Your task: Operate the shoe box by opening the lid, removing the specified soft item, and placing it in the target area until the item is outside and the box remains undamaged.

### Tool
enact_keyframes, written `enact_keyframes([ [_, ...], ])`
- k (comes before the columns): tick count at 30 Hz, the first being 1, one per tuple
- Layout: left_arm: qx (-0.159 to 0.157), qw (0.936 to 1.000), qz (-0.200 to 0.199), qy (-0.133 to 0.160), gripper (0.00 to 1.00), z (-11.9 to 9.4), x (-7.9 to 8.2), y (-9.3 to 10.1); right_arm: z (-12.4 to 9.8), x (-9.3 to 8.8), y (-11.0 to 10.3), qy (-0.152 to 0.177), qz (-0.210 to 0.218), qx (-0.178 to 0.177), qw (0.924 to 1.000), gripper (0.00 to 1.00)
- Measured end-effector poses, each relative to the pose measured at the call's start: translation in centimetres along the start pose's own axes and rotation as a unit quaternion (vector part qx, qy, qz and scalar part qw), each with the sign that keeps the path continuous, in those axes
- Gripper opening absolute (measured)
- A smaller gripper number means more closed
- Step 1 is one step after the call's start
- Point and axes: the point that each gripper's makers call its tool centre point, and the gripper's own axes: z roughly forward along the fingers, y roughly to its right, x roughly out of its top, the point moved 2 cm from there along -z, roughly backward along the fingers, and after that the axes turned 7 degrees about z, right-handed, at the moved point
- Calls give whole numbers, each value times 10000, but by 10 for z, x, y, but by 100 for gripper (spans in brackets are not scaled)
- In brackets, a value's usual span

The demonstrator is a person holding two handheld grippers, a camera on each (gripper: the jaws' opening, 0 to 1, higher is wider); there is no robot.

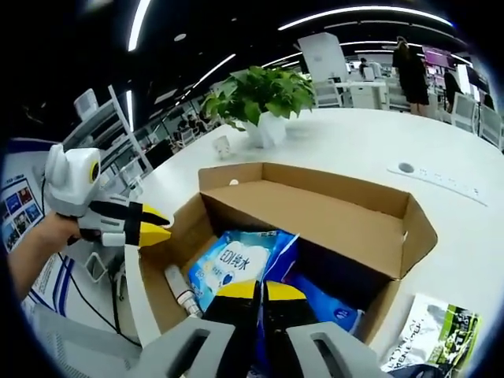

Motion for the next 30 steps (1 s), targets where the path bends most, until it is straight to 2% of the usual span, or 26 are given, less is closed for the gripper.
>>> enact_keyframes([
  [7,-295,9995,8,-119,15,16,-2,13,0,-2,2,-27,7,-19,10000,0],
  [13,-663,9963,-161,-520,17,31,-19,26,0,-4,4,-45,0,-43,10000,0],
  [19,-805,9930,-205,-837,17,51,-31,28,0,-6,6,-71,-36,-59,10000,0],
  [26,-928,9908,-305,-933,16,58,-32,31,1,-9,8,-113,-58,-75,9999,0],
  [29,-1107,9883,-378,-980,12,60,-33,34,1,-10,9,-126,-50,-71,9999,0],
  [30,-1075,9884,-397,-995,12,61,-33,33,1,-10,8,-128,-62,-67,9999,0],
])
